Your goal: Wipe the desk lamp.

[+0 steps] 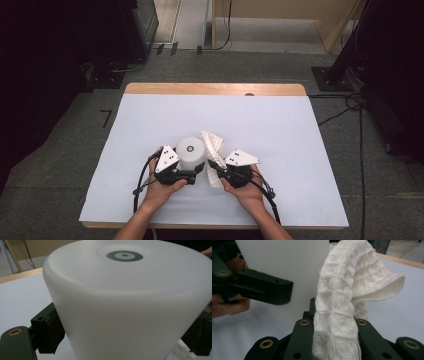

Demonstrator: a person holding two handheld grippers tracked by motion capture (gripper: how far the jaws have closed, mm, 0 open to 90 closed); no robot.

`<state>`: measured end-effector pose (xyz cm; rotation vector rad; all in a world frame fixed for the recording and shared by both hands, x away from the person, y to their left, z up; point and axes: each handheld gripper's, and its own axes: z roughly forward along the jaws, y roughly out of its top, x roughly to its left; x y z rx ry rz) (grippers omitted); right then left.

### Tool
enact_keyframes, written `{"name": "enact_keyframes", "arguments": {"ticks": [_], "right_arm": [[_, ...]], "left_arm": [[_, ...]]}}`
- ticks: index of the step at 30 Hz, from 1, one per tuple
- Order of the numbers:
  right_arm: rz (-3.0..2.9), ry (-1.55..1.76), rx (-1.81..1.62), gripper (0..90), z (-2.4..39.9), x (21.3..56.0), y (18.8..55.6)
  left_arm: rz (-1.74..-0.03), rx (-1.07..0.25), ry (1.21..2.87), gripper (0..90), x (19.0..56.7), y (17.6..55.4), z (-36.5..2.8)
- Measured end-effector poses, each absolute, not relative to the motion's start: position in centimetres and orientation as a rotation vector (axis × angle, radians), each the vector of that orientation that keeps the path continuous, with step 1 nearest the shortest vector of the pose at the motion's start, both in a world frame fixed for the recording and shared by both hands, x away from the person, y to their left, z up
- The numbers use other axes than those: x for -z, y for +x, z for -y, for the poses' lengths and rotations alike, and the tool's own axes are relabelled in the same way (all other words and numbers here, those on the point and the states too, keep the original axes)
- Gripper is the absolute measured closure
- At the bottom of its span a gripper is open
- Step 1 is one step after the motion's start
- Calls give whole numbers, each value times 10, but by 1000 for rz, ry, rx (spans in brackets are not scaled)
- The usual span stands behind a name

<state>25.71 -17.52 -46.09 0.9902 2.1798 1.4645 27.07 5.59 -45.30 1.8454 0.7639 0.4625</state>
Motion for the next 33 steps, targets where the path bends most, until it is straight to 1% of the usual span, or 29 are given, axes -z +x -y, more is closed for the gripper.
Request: {"name": "enact_keyframes", "arguments": {"ticks": [10, 14, 21, 28, 33], "right_arm": [[-2143, 996, -1476, 788, 184, 456, 259], [-2142, 996, -1473, 787, 184, 456, 259], [-2143, 998, -1467, 788, 185, 457, 259], [-2135, 1006, -1463, 788, 188, 457, 261], [-2142, 1010, -1458, 788, 188, 458, 261]], "left_arm": [[-800, -539, 1888, 87, 467, 276, -55], [-808, -550, 1909, 86, 471, 278, -56], [-808, -543, 1908, 85, 472, 277, -57], [-836, -595, 1852, 44, 462, 268, -57], [-985, -645, 1875, 54, 470, 267, -41]]}}
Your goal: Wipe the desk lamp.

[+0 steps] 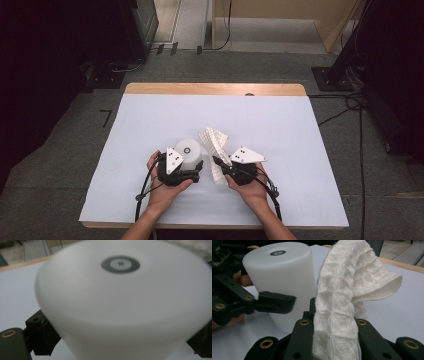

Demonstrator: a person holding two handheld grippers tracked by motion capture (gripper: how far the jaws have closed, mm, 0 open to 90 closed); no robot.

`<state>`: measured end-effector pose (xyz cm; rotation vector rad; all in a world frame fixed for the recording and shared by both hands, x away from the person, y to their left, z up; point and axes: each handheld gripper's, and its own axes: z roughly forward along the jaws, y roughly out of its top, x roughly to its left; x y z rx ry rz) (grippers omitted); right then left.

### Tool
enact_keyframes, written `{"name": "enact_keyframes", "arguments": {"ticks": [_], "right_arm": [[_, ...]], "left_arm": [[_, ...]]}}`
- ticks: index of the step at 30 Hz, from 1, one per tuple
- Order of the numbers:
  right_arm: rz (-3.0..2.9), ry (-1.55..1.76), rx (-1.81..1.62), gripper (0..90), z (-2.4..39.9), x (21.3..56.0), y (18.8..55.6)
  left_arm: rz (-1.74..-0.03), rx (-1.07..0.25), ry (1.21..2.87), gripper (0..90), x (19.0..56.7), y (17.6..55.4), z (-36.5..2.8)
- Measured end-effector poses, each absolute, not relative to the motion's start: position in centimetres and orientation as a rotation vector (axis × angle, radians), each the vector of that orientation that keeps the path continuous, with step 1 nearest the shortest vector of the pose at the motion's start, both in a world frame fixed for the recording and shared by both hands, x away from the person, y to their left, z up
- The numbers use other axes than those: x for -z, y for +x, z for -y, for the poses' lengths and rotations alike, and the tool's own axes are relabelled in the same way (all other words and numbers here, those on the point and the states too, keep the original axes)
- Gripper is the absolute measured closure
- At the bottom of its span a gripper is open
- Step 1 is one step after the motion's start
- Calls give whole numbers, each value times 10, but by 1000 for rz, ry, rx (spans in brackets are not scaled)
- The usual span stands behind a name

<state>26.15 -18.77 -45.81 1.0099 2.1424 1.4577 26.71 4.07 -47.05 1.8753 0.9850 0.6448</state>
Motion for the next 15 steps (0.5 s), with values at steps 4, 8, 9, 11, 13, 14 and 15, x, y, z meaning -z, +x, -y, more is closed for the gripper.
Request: {"name": "enact_keyframes", "arguments": {"ticks": [4, 8, 9, 11, 13, 14, 15], "right_arm": [[-2149, 1004, -1453, 788, 186, 459, 261], [-2150, 1009, -1455, 787, 186, 460, 262], [-2152, 1005, -1455, 788, 186, 460, 262], [-2152, 1002, -1459, 788, 185, 460, 261], [-2156, 999, -1476, 789, 185, 458, 260], [-2160, 995, -1484, 790, 184, 457, 259], [-2158, 988, -1491, 790, 182, 456, 258]], "left_arm": [[-1013, -645, 1859, 83, 469, 266, -41], [-961, -632, 1843, 86, 467, 265, -47], [-938, -618, 1824, 86, 465, 265, -50], [-888, -560, 1793, 86, 458, 265, -56], [-848, -498, 1773, 87, 454, 266, -61], [-831, -451, 1761, 86, 453, 267, -64], [-810, -397, 1749, 86, 452, 268, -66]]}}
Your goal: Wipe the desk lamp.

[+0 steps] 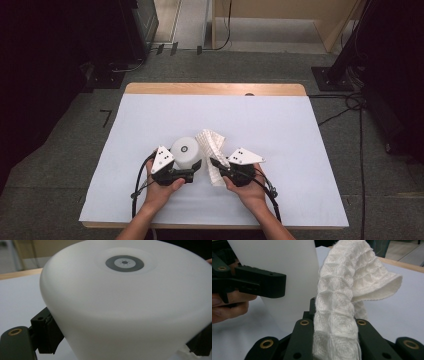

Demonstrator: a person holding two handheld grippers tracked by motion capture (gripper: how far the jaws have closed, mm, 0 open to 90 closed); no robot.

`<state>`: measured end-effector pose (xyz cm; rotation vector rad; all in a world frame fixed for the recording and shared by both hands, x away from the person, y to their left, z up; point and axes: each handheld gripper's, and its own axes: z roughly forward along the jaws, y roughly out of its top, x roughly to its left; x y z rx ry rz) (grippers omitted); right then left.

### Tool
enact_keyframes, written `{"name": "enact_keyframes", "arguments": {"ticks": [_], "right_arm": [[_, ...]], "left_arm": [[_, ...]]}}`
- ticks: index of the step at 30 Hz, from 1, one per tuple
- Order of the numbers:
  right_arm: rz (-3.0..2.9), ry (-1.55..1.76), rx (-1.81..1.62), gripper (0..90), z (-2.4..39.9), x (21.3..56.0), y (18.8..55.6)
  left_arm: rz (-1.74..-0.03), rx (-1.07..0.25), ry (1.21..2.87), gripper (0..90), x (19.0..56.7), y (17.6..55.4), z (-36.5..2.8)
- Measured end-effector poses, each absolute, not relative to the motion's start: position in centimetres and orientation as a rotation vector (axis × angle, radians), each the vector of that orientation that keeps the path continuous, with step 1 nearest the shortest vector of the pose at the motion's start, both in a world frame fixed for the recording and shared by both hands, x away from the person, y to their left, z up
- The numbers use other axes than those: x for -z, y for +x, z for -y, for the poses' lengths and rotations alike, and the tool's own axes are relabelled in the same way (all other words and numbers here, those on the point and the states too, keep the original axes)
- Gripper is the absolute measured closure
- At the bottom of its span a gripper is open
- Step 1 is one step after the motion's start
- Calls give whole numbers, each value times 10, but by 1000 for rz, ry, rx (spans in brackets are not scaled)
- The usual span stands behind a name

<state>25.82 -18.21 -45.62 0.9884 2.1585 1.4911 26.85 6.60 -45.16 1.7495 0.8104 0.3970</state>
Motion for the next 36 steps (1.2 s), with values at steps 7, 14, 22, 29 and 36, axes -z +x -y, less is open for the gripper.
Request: {"name": "enact_keyframes", "arguments": {"ticks": [7, 14, 22, 29, 36], "right_arm": [[-2155, 949, -1503, 790, 176, 449, 252], [-2100, 902, -1532, 791, 179, 430, 244], [-2223, 959, -1461, 791, 173, 452, 254], [-2203, 968, -1473, 791, 173, 449, 254], [-2128, 940, -1516, 791, 179, 435, 249]], "left_arm": [[-788, -330, 1808, 87, 455, 272, -63], [-764, -357, 1855, 87, 458, 270, -55], [-783, -371, 1789, 87, 450, 271, -67], [-752, -410, 1854, 87, 454, 270, -60], [-743, -436, 1884, 87, 456, 267, -51]]}}
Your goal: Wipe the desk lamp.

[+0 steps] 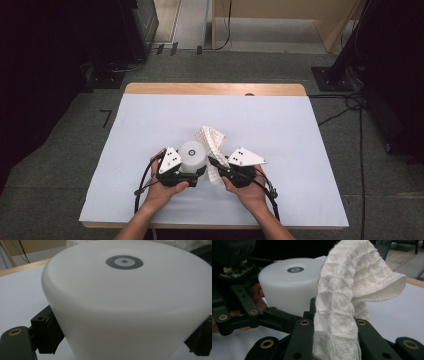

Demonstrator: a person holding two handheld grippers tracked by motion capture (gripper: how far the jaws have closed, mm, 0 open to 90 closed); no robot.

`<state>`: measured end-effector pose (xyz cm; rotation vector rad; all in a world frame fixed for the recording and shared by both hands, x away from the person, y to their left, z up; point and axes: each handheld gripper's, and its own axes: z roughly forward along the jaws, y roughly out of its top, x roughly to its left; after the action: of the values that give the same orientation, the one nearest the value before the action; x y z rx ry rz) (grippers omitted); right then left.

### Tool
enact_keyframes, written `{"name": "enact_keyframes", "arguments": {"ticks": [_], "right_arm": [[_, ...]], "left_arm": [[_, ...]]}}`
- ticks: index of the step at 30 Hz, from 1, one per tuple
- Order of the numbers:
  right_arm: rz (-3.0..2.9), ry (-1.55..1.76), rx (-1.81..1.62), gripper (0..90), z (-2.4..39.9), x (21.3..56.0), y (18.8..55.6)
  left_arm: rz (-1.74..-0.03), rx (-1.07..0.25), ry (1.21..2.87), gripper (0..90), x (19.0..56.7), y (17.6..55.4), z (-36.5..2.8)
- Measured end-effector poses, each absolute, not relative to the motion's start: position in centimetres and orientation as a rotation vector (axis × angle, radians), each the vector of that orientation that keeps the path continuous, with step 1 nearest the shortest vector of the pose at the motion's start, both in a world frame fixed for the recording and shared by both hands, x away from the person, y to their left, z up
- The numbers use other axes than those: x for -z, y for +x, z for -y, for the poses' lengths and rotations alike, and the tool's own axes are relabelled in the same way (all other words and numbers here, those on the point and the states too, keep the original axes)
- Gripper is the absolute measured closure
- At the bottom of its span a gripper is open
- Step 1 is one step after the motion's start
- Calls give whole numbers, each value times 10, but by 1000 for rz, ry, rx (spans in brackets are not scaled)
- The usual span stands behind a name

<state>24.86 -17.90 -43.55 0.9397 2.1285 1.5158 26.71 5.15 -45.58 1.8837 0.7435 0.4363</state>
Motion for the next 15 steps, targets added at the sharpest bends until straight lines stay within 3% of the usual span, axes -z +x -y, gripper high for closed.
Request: {"name": "enact_keyframes", "arguments": {"ticks": [15], "right_arm": [[-2166, 1012, -1443, 789, 177, 454, 258]], "left_arm": [[-804, -556, 1896, 86, 463, 275, -56]]}}
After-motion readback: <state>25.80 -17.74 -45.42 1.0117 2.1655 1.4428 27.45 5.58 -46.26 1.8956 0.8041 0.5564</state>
